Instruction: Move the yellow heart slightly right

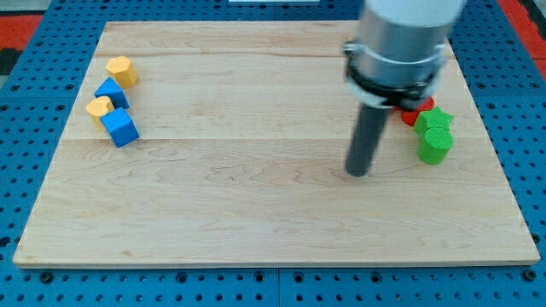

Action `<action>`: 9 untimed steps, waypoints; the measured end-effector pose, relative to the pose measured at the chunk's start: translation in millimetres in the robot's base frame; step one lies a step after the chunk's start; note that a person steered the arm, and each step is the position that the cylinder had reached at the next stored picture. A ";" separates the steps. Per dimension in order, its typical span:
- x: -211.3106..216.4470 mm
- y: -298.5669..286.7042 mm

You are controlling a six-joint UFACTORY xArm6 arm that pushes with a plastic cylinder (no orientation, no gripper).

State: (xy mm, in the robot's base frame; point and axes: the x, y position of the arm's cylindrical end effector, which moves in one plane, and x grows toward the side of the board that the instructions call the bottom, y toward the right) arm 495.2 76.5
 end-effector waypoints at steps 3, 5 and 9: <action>33.3 -254.0; 2.7 -347.5; -96.1 -348.3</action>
State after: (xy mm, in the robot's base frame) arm 399.0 -271.8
